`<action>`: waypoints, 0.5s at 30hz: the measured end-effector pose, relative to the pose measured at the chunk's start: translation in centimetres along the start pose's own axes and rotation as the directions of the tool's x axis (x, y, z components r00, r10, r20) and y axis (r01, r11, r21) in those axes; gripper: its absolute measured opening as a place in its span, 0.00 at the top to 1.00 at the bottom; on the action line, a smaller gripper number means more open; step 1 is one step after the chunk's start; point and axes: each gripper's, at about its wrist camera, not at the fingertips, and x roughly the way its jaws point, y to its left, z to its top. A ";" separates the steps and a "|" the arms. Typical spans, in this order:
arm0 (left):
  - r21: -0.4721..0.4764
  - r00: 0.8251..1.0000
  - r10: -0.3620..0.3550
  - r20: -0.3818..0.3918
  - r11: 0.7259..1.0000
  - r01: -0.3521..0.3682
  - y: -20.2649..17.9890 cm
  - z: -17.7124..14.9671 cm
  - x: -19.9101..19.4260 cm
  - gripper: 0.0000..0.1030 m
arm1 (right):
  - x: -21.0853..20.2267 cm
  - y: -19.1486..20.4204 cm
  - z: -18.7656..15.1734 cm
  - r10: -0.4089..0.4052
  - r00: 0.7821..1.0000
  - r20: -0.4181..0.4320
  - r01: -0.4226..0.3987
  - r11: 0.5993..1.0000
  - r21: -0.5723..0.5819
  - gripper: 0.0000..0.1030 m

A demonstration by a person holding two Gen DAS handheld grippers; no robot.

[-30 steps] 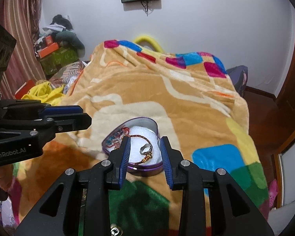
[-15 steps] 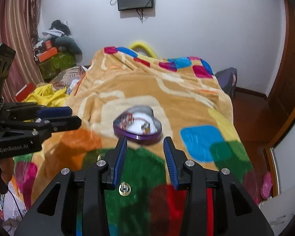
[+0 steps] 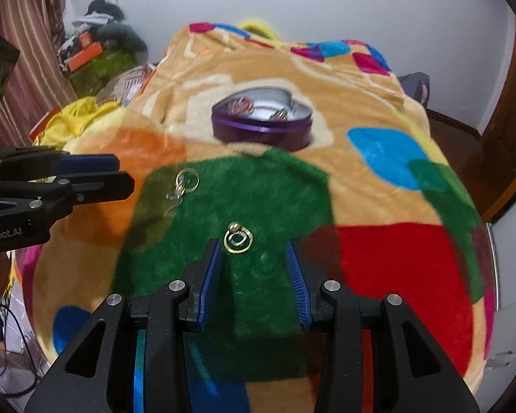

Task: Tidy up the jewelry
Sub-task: 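Grasp the gold ring with the right tool while the left grasps a small silver ring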

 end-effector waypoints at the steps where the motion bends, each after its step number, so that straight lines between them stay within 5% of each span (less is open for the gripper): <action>1: 0.002 1.000 -0.003 -0.003 1.000 0.003 0.0 -0.1 0.2 0.67 | 0.2 0.1 -0.1 -0.001 1.000 -0.004 0.001 1.000 -0.006 0.66; 11: 0.022 1.000 0.017 0.006 1.000 -0.017 0.0 1.5 2.1 0.70 | 0.8 0.0 -0.5 0.027 0.999 0.024 -0.027 0.999 -0.021 0.66; 15: 0.044 1.000 0.012 -0.003 0.999 -0.012 -0.5 1.6 2.7 0.70 | 0.8 0.4 -0.5 0.025 0.999 0.041 -0.023 0.999 -0.035 0.78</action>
